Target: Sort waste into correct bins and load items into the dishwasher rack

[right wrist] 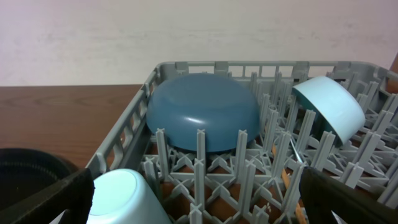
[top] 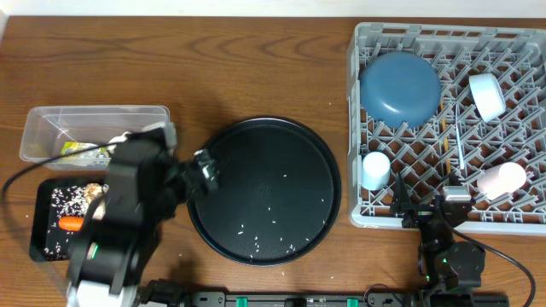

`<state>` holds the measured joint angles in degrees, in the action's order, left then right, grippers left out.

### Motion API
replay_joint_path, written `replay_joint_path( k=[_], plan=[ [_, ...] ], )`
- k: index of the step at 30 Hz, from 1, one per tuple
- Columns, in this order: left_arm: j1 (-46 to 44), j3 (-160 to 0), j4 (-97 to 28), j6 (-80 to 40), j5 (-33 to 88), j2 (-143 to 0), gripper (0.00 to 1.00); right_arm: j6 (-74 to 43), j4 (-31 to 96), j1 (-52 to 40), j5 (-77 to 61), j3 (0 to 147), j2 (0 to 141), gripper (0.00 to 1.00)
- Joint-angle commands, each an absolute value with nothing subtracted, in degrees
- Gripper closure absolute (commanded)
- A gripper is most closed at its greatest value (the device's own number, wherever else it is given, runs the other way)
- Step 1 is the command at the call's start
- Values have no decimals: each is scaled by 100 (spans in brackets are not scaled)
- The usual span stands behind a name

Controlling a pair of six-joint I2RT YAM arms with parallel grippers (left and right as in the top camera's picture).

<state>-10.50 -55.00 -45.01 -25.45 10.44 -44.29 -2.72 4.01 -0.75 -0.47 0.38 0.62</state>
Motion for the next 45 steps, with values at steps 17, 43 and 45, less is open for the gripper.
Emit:
replay_joint_path(
  k=[17,43,45],
  plan=[
    [-926,-5343,-6042,-2512,224,-694,2,-204,425,-38,-62,30,27,1],
    [-541,-530,-290,-2517,82,-10,2,-204,425,-38,-62,30,27,1],
    [-541,-263,-58,-2515,82,-10,2,-204,425,-38,-62,30,27,1]
  ],
)
